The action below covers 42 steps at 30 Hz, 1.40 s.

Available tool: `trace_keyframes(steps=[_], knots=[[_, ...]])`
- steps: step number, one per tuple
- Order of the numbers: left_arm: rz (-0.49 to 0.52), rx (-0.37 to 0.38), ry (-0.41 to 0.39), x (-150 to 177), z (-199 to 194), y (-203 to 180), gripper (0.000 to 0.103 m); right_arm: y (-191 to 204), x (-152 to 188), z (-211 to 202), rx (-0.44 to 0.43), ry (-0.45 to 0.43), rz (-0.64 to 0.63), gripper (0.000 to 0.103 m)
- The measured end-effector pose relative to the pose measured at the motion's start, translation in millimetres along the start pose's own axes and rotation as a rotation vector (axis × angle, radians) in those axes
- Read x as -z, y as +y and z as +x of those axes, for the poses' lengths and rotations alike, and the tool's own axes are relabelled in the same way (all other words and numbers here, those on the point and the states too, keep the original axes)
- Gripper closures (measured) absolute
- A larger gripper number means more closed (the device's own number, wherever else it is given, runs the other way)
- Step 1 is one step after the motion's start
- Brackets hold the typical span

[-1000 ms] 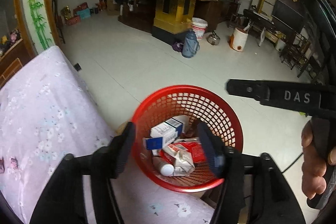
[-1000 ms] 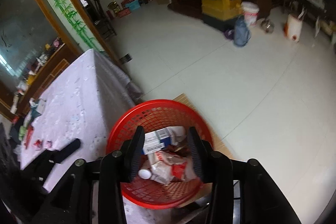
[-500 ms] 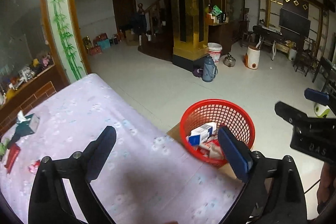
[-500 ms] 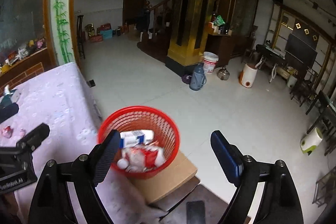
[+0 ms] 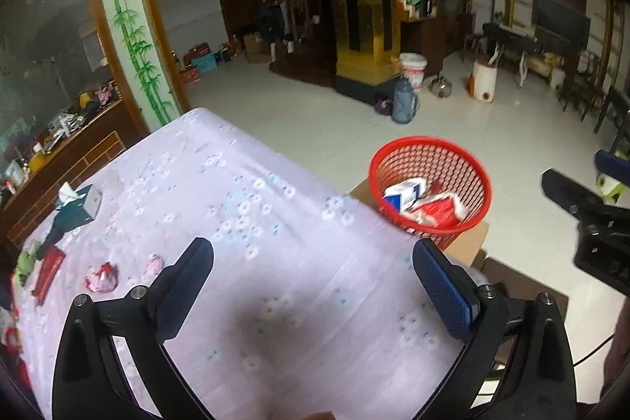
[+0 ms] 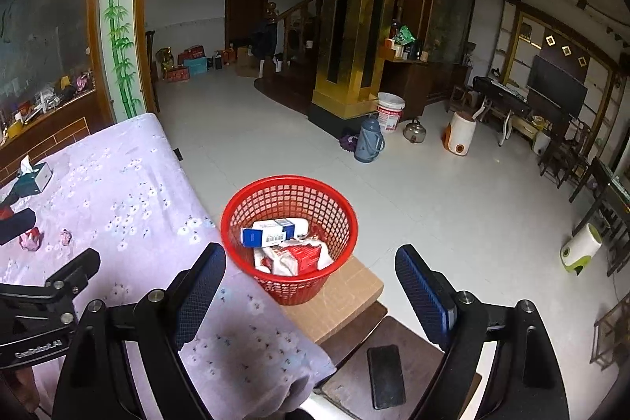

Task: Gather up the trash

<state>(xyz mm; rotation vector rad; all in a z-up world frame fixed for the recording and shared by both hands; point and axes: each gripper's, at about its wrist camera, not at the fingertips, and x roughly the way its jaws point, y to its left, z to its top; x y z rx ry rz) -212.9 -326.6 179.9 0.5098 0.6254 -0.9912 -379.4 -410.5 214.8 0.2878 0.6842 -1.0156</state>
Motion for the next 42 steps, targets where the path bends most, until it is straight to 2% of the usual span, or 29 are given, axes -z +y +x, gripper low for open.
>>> trace_keyframes(steps=[8, 27, 42], knots=[[0.012, -0.012, -0.042, 5, -12, 4, 0.002, 7, 1, -1, -0.007, 0.003, 0.008, 0.013], [-0.001, -0.018, -0.037, 0, -12, 6, 0.002, 11, -4, 7, -0.031, 0.012, -0.018, 0.013], [0.004, -0.011, -0.034, 4, -12, -6, 0.002, 8, 1, 9, -0.027, 0.033, -0.016, 0.013]])
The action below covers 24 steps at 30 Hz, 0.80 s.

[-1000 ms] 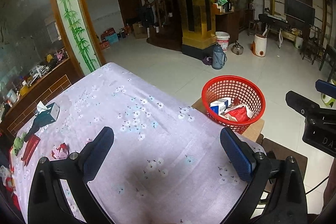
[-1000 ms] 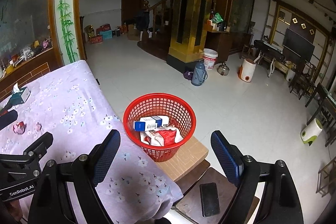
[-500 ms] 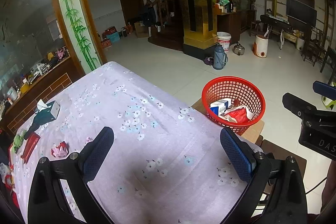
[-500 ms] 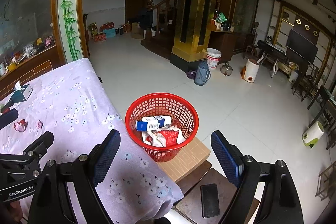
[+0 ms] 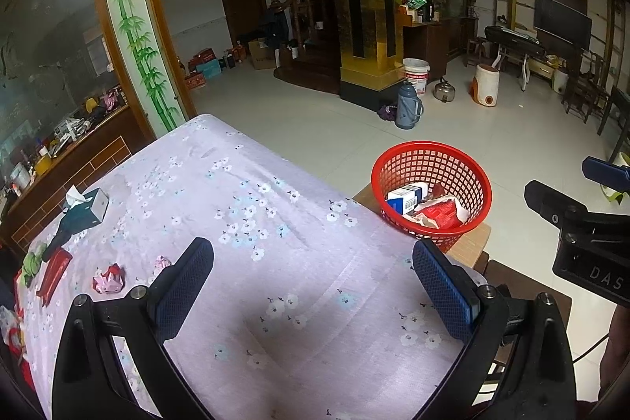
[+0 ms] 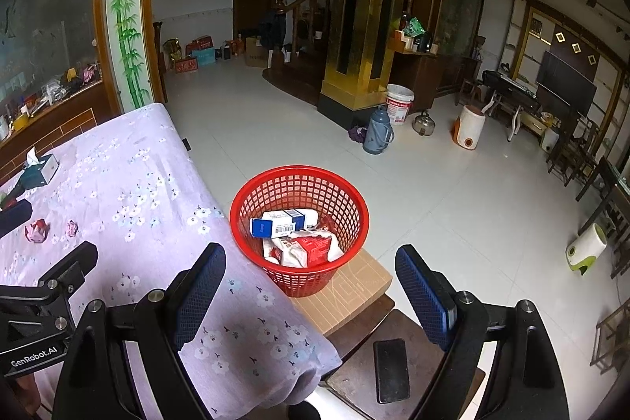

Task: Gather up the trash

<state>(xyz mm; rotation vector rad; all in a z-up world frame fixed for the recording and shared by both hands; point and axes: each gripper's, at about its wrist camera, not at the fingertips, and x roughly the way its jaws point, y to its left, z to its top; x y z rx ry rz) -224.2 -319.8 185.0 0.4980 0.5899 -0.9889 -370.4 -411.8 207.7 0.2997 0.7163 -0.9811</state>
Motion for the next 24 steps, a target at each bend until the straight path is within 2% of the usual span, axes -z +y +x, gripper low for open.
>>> trace_keyframes(steps=[24], knots=[[-0.001, 0.005, 0.000, -0.2, -1.4, -3.7, 0.002, -1.7, 3.9, 2.4, -0.002, 0.007, 0.002, 0.013]])
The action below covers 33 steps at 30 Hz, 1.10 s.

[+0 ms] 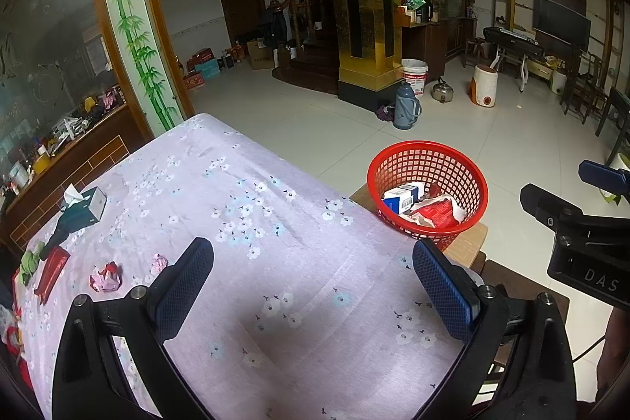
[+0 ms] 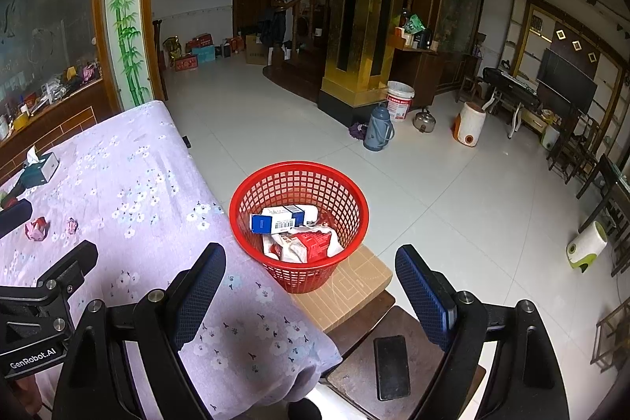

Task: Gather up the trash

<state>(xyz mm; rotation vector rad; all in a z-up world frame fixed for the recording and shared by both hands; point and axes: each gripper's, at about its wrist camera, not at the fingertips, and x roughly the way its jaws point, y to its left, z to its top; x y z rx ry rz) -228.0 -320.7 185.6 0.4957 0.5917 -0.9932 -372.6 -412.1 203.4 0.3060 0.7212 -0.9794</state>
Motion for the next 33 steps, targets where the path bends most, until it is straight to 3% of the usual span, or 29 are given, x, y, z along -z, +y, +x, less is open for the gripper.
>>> trace_keyframes(steps=[19, 27, 33], knots=[[-0.033, -0.010, 0.013, 12, -3, -5, 0.002, 5, 10, 5, -0.017, 0.027, -0.025, 0.013], [-0.198, -0.095, 0.112, 53, -3, 44, 0.002, 63, 21, 27, -0.113, 0.117, -0.154, 0.012], [-0.433, -0.256, 0.249, 132, -15, 125, 0.003, 152, 54, 48, -0.263, 0.221, -0.310, 0.013]])
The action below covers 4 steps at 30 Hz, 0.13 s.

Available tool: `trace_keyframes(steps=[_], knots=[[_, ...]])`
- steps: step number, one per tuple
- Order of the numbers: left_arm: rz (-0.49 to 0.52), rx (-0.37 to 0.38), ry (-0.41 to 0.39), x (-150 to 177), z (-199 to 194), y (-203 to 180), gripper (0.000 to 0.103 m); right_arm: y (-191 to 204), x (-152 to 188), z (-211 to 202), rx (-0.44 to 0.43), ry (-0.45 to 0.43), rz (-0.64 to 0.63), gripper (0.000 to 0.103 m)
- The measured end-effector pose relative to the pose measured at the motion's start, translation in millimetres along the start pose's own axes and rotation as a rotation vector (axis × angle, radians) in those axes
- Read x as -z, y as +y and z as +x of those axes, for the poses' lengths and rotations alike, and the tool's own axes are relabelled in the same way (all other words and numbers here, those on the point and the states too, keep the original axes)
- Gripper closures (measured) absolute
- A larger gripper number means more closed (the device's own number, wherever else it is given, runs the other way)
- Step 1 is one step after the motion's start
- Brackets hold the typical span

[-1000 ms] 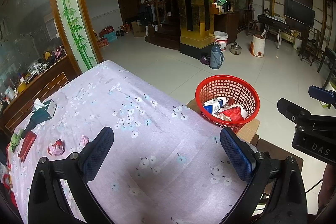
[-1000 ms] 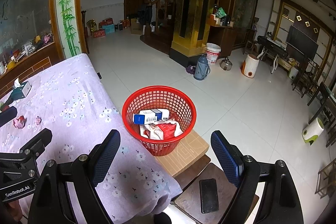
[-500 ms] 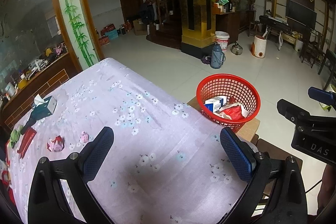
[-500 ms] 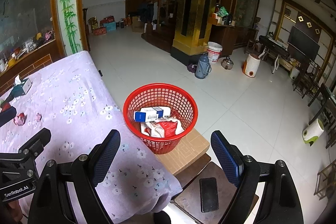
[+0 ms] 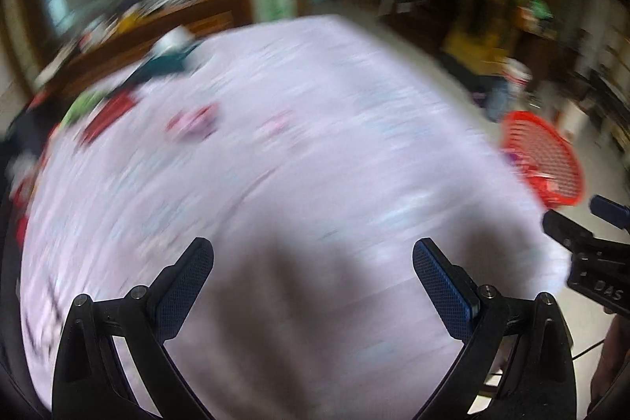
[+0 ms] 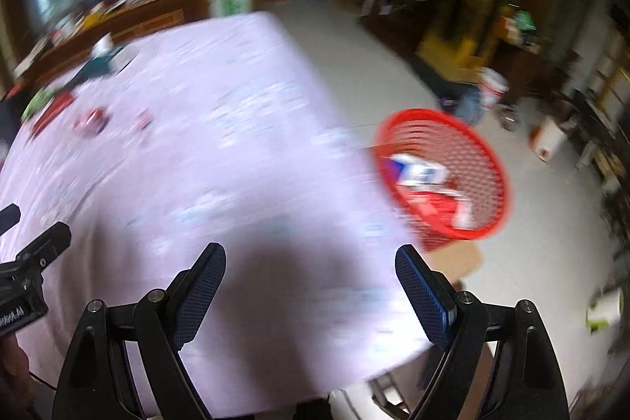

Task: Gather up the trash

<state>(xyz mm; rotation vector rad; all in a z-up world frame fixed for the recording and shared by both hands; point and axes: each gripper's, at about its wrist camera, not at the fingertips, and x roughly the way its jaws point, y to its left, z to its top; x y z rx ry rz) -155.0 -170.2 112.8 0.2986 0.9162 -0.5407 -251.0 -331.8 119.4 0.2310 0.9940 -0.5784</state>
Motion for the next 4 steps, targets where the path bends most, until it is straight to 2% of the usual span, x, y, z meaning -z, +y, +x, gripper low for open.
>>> trace_keyframes(steps=[4], knots=[[-0.150, -0.102, 0.081, 34, 14, 76, 0.002, 62, 1, 27, -0.108, 0.059, -0.081, 0.013]])
